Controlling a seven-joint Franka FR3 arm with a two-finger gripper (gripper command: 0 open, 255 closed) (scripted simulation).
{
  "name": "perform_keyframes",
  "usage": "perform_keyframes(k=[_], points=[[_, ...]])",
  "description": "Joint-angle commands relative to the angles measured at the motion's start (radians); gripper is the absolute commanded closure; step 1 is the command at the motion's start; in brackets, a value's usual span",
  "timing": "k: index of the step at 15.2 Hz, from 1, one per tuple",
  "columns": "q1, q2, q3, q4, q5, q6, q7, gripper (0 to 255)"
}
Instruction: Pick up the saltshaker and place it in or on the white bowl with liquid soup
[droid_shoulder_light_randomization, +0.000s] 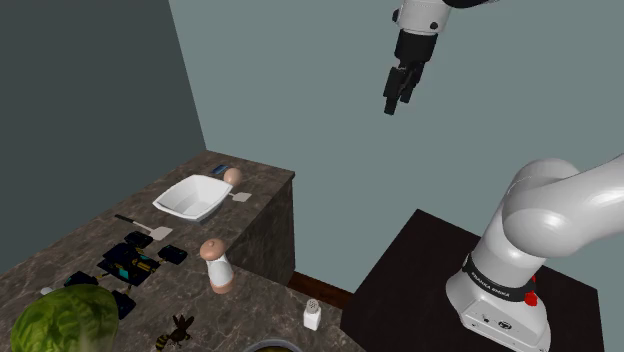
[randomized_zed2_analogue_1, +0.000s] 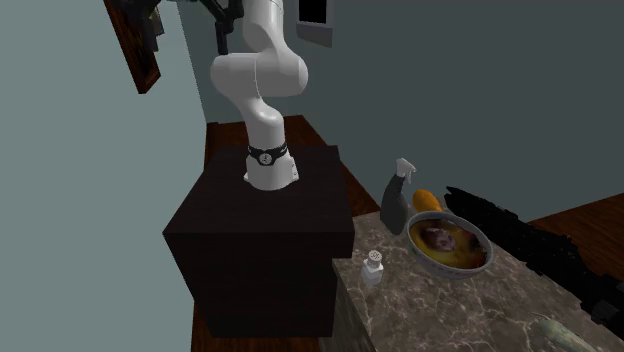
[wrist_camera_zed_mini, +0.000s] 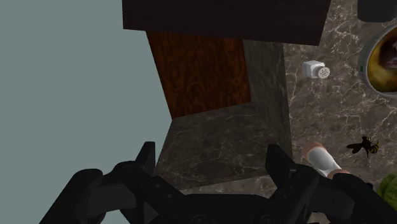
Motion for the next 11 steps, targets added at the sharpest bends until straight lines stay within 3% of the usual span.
perform_keyframes(k=[1,11], points=[[0.000,0.000,0.000,0.000,0.000,0.000,0.000,0],[0.070,0.021,0.133,-0.245,0.100,0.233,0.148,0]])
